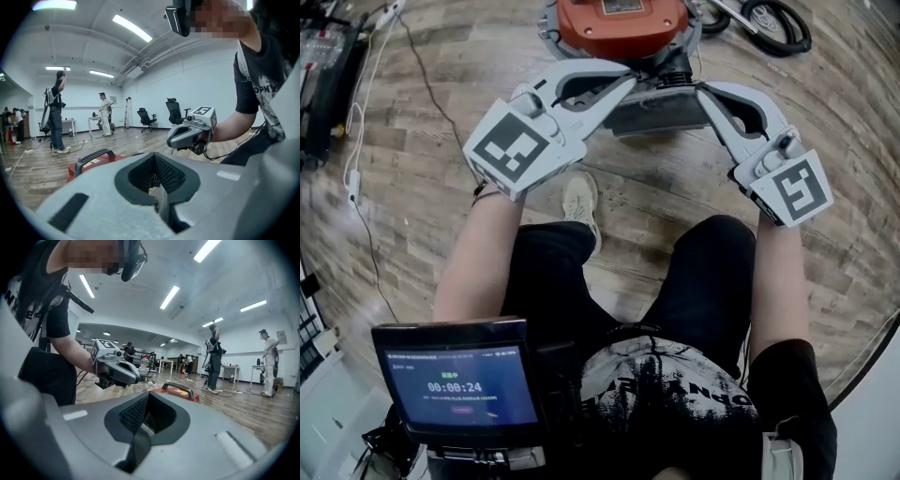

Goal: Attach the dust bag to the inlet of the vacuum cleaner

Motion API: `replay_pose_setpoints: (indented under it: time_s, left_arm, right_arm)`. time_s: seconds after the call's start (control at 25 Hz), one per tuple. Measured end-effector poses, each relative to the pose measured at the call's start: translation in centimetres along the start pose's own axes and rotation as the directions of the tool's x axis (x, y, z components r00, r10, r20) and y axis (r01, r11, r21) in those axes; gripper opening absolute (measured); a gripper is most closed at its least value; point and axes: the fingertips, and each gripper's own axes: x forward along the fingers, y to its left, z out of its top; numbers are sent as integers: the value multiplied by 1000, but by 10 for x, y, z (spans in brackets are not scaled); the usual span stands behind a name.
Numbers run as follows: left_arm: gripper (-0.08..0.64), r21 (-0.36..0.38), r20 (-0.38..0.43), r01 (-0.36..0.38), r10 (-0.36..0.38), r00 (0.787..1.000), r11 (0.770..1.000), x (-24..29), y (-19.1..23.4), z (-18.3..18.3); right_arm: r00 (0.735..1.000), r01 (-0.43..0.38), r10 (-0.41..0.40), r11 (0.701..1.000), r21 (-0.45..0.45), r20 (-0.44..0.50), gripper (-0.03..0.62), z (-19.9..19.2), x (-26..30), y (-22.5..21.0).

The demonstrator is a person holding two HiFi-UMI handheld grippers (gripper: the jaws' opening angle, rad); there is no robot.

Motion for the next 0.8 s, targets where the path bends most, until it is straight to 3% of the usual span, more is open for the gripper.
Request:
replay_pose_setpoints:
  time_s: [0.16,0.36,0.52,0.72,0.8]
  left_arm:
    - [3,-89,19,24,-22,1000,996,-6,30,21]
    - [4,-185,2,55,-56,998,981,-42,39,72]
    - [3,-251,25,66,-61,998,966,-90,45,142]
    - [4,-206,25,77,-74,997,975,-152,57,243]
    - [3,-251,36,76,-69,997,965,-173,65,286]
  right_arm:
    - [1000,-6,7,999,38,-16,5,47,33,-7]
    - [1000,-23,25,995,100,-14,5,139,48,-5]
    - [997,-45,53,988,149,-50,5,216,44,5]
    - [997,-46,57,982,185,-52,5,325,46,6]
    - [996,-37,51,982,187,-70,5,368,51,2]
